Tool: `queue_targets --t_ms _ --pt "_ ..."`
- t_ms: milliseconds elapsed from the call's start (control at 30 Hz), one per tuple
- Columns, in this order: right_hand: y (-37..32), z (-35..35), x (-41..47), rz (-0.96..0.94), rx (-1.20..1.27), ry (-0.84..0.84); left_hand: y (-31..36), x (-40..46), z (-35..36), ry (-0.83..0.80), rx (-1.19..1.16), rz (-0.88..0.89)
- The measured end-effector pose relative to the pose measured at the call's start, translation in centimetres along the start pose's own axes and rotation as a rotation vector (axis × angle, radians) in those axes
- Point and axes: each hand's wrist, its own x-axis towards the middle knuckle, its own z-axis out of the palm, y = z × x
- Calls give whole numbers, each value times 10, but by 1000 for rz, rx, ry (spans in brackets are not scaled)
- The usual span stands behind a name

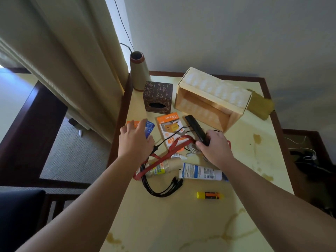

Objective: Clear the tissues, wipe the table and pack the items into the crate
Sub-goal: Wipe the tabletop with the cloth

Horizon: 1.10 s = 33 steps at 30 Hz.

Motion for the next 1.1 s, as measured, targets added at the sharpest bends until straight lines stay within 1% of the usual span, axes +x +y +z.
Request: queue_targets --t_ms 67,133,200,267,333,367,533,667,800,867,933,1033,1067,1100 --pt "7 -4 -19 -49 77 46 7 -34 -2 126 -68 95" --pt "21 -7 -46 -112 112 85 9 -76 7 177 -148 216" --pt "38 -4 -76 -186 -3 77 6 -117 27 103 -146 322" --pt "57 4 -97 -207 -136 6 1 -147 51 -16 -100 384" --pt "74 14 -106 -181 -206 -61 0 -162 70 -107 -29 372" --pt "80 17 -108 -180 -225 -70 0 -164 78 -116 6 355" --pt "92 18 -83 -255 -274 -50 1 -145 94 -73 177 340" --pt "84 16 -61 -254 -252 -88 11 -124 89 -83 249 288" --pt "80 11 -47 -295 -217 -116 17 -111 88 -99 212 189" --pt "80 9 -45 -289 -228 -138 18 -111 90 -103 184 176" --pt "80 6 -53 -298 -233 -120 21 -116 90 -96 161 168" --pt "84 -1 -85 -432 -133 7 31 -134 87 -18 103 182" --pt "87 -2 -98 -481 -131 11 35 -143 87 2 74 189" --pt "92 -1 -110 -522 -154 -32 40 -152 89 6 45 193"
